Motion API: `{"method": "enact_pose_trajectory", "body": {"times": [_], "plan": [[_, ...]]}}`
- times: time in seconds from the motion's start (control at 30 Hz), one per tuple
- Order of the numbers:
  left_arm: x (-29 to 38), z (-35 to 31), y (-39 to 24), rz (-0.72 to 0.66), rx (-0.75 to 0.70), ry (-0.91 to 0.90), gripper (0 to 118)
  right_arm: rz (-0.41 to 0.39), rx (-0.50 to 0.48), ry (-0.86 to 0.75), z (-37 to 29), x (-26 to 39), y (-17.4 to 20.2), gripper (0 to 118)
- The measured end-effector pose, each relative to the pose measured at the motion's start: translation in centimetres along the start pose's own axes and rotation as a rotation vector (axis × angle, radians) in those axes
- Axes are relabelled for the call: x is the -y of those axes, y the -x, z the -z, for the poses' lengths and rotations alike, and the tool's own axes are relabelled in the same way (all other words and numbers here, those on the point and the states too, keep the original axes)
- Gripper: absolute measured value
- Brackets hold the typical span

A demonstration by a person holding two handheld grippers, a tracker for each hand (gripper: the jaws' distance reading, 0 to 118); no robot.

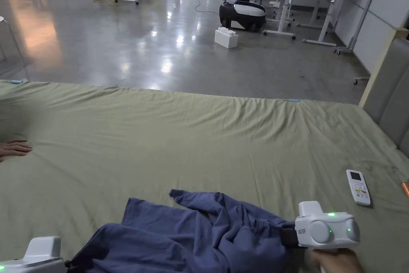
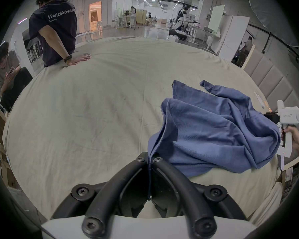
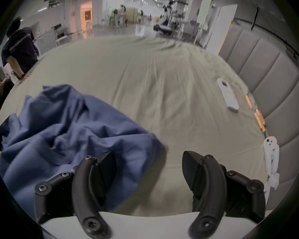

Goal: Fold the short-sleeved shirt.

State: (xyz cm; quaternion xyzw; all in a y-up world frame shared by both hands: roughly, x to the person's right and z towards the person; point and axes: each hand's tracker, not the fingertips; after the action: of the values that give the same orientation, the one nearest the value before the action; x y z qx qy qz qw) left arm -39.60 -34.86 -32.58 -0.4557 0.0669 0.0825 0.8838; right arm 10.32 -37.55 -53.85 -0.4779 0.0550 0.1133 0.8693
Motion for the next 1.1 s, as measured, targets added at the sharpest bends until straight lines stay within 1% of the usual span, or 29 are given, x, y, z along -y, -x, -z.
{"method": "enact_pose_trajectory", "body": {"times": [0.1, 0.13, 0.17, 0.2, 0.23, 0.27, 0.3, 0.33, 0.4, 0.43, 0.47, 0.57, 0.6, 0.67, 0.87, 0.97, 1.0, 1.1], "plan": [[0.2, -0.4, -1.4, 0.026, -0.015, 0.007, 3, 0.048, -0.036, 0.042, 2.2, 0.0, 0.3, 81], [0.2, -0.3, -1.6, 0.03, -0.018, 0.008, 3, 0.048, -0.053, 0.032, 2.4, 0.1, 0.5, 79], [0.2, -0.2, -1.7, 0.033, -0.019, 0.01, 3, 0.037, -0.038, 0.022, 2.1, 0.3, 0.7, 79], [0.2, 0.1, -1.5, 0.034, -0.019, 0.014, 3, 0.024, -0.035, 0.014, 1.9, 0.2, 0.8, 74], [0.2, 0.4, -1.4, 0.034, -0.022, 0.013, 3, 0.007, -0.045, 0.01, 1.5, 0.1, 0.9, 65], [0.2, 0.4, -1.5, 0.034, -0.026, 0.01, 3, -0.01, -0.059, -0.007, 1.1, 0.0, 1.1, 48], [0.2, 0.5, -1.7, 0.036, -0.027, 0.009, 3, -0.033, -0.073, -0.033, 0.8, 0.2, 1.0, 11], [0.1, 0.7, -1.7, 0.039, -0.03, 0.01, 3, -0.061, -0.1, -0.046, 0.7, 0.3, 1.3, 4], [0.1, 0.7, -1.8, 0.045, -0.035, 0.002, 3, -0.117, -0.035, -0.044, 0.2, 0.5, 2.2, 4], [0.0, 0.5, -1.9, 0.046, -0.032, -0.005, 3, -0.119, -0.03, -0.059, 0.2, 0.7, 2.0, 4], [-0.1, 0.3, -1.9, 0.043, -0.025, -0.015, 3, -0.1, -0.023, -0.088, -0.4, 0.9, 1.8, 4], [-0.7, -0.8, -1.7, 0.045, -0.015, -0.049, 3, 0.005, -0.023, -0.153, -2.9, 1.1, 0.8, 4], [-1.0, -1.1, -1.5, 0.05, -0.013, -0.058, 3, 0.019, -0.031, -0.178, -3.9, 1.0, 0.4, 3], [-1.6, -2.1, -1.3, 0.055, -0.003, -0.09, 3, 0.012, -0.03, -0.226, -6.3, 0.8, -0.2, 3], [-4.3, -6.0, -1.1, 0.055, 0.018, -0.188, 3, 0.01, 0.012, -0.385, -14.5, -0.3, -1.6, 3], [-6.3, -8.8, -0.8, 0.064, 0.017, -0.259, 3, -0.011, 0.068, -0.453, -18.1, -1.2, -2.4, 3], [-7.0, -9.6, -0.6, 0.067, 0.013, -0.273, 3, -0.012, 0.073, -0.469, -19.3, -1.4, -2.6, 3], [-9.4, -12.7, 0.2, 0.064, 0.014, -0.338, 3, 0.008, 0.085, -0.529, -22.9, -2.3, -3.5, 3]]}}
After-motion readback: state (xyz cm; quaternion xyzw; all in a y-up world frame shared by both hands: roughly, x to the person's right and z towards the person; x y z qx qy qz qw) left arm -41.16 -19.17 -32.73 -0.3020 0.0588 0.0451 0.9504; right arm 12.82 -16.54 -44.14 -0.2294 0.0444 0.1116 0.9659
